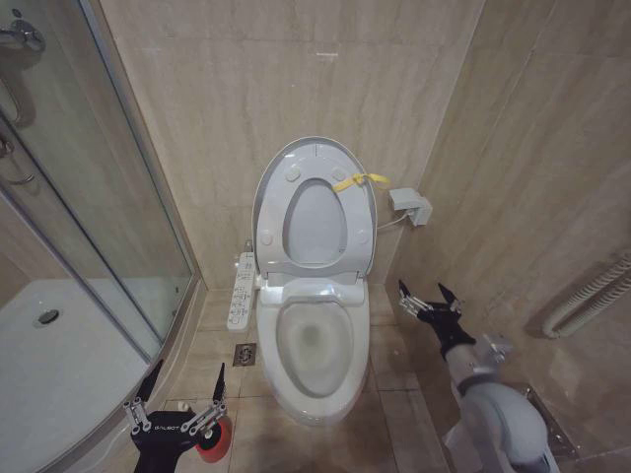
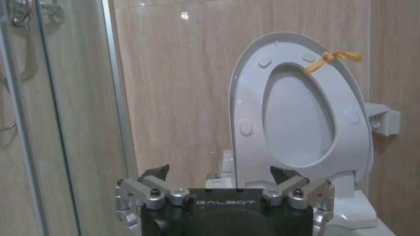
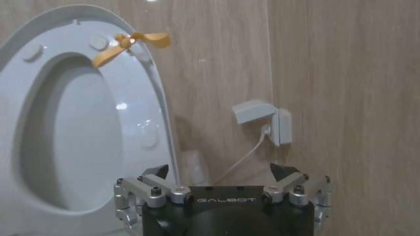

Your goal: Open the toilet lid, clean the toilet bowl with a toilet brush, close the toilet lid, and flush.

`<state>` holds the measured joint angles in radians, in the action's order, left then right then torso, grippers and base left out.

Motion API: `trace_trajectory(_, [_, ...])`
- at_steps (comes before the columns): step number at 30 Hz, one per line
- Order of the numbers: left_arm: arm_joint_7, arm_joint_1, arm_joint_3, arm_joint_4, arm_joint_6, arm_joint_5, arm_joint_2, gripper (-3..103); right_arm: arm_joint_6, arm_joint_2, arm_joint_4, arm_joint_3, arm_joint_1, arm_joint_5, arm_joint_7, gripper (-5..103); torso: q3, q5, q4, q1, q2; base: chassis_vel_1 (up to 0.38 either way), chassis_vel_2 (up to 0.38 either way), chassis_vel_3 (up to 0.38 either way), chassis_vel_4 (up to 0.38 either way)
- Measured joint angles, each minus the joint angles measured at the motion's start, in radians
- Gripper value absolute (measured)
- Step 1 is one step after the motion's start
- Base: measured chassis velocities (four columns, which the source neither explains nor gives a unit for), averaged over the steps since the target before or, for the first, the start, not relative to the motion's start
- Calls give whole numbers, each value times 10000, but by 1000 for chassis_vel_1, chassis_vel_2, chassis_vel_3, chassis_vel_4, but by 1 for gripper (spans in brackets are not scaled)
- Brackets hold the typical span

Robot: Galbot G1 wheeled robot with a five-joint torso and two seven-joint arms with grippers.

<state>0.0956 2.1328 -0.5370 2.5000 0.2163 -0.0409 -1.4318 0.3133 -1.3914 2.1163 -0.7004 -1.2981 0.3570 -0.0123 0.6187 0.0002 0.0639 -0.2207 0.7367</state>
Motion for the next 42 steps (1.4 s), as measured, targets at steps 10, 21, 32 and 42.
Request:
trace_trajectory(10, [1, 0, 0, 0, 0, 0, 0, 100, -1306, 948, -1467, 71, 1561, 418, -319, 100, 1, -1, 0, -1, 0, 0, 0, 0, 0])
trace_trajectory(21, [2, 0, 0, 0, 0, 0, 0, 100, -1551, 1151, -1317, -119, 1482, 514, -21, 100, 0, -2, 2, 1, 0, 0, 0, 0, 0])
trace_trajectory(32, [2, 0, 0, 0, 0, 0, -1, 100, -1631, 998, -1231, -72, 1437, 453, -50, 100, -2, -3, 1, 3, 1, -78, 71, 79, -81])
trace_trajectory(42, [2, -1, 0, 0, 0, 0, 0, 100, -2085, 1189, -1108, -295, 1242, 202, -613, 100, 1, -4, 0, -5, -1, -211, 207, 215, -210])
